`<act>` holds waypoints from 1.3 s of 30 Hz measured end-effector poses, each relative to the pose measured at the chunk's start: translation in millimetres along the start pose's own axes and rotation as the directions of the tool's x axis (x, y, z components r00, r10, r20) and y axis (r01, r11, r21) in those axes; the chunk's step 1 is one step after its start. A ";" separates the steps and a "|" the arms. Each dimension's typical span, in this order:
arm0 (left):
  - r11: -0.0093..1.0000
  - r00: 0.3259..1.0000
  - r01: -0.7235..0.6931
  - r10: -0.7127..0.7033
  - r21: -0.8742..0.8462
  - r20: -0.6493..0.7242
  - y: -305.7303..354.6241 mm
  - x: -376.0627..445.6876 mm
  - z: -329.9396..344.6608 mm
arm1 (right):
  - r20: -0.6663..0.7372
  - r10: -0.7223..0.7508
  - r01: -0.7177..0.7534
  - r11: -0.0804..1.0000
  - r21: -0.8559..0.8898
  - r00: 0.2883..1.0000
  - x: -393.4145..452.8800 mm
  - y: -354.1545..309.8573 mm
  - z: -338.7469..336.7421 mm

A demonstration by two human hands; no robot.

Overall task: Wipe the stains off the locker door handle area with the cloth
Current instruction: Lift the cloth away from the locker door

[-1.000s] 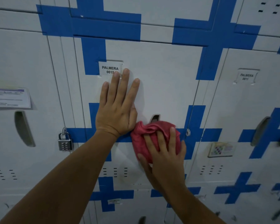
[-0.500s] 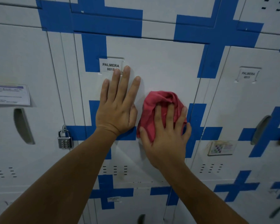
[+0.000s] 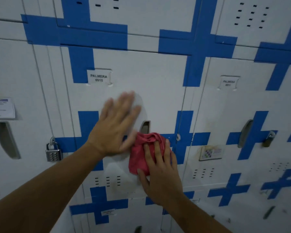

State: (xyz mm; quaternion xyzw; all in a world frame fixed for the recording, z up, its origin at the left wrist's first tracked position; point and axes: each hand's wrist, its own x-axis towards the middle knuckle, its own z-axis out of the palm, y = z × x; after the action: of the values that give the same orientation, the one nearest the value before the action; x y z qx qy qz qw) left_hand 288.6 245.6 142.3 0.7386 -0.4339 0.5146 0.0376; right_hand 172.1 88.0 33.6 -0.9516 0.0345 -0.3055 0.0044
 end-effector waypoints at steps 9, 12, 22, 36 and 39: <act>0.997 0.997 -0.079 0.079 0.008 -0.003 37.6 -11.2 9.9 | -0.054 -0.150 0.147 0.988 -0.046 0.987 2.0 32.9 -16.7; 0.998 0.998 -0.053 0.053 -0.027 0.014 41.9 -4.5 3.4 | -0.124 -0.221 0.221 0.975 -0.014 0.967 3.4 44.1 -30.3; 0.957 0.836 0.134 0.030 -0.257 0.549 74.7 -9.6 -68.7 | -0.081 -0.027 0.055 0.930 0.364 0.996 -46.3 34.2 -80.3; 0.776 0.602 0.422 0.148 -0.470 0.785 257.5 -56.4 -94.6 | 0.571 0.162 -0.293 0.945 0.144 0.805 -199.7 97.2 -172.4; 0.720 0.572 0.455 0.215 -0.524 0.792 313.7 -64.4 -88.7 | 0.651 0.232 -0.379 0.921 0.092 0.722 -230.1 123.8 -181.8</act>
State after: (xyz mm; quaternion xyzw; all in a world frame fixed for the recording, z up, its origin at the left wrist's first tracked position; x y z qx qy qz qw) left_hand 4.9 134.2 10.1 0.8496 -0.5013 -0.0839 0.1412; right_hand -128.0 -17.5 44.1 -0.9726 0.1546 0.0329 0.1708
